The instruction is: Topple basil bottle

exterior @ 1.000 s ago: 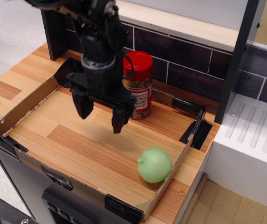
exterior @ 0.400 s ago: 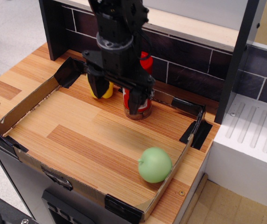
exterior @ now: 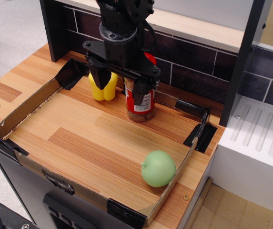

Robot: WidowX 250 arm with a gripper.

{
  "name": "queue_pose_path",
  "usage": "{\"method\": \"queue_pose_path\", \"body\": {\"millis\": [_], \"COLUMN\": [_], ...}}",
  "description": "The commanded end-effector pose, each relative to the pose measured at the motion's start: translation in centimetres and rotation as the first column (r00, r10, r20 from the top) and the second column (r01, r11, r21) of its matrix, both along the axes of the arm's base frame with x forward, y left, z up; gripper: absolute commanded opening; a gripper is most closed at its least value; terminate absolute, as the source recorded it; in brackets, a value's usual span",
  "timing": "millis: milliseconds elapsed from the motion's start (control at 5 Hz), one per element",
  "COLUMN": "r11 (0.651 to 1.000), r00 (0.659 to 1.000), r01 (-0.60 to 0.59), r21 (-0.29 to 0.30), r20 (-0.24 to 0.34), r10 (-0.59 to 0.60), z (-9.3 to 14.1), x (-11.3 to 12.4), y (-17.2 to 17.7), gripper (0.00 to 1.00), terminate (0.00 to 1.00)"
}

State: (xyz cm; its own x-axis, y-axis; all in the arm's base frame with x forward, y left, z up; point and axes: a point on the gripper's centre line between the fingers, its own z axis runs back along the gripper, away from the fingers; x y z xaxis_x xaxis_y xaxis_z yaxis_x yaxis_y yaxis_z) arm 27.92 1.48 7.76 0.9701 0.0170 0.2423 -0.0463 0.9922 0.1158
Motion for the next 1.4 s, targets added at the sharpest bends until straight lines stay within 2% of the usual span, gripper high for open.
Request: {"method": "queue_pose_path", "body": {"millis": [0, 400, 1000, 1200], "r11": [1.0, 0.999, 1.0, 0.997], "r00": [0.999, 0.998, 0.996, 0.992], "r01": [0.009, 0.025, 0.023, 0.071], "r21": [-0.021, -0.029, -0.005, -0.04], "r20": [0.045, 0.05, 0.091, 0.105], "r10": [-0.008, -0.024, -0.022, -0.066], "z": [1.3, 1.9, 1.3, 1.2], "x": [2.4, 3.5, 5.1, 4.9], "y": [-0.4, -1.0, -0.9, -0.8], "gripper": [1.0, 1.0, 1.0, 0.0], "terminate": [0.0, 0.0, 0.0, 0.0]}}
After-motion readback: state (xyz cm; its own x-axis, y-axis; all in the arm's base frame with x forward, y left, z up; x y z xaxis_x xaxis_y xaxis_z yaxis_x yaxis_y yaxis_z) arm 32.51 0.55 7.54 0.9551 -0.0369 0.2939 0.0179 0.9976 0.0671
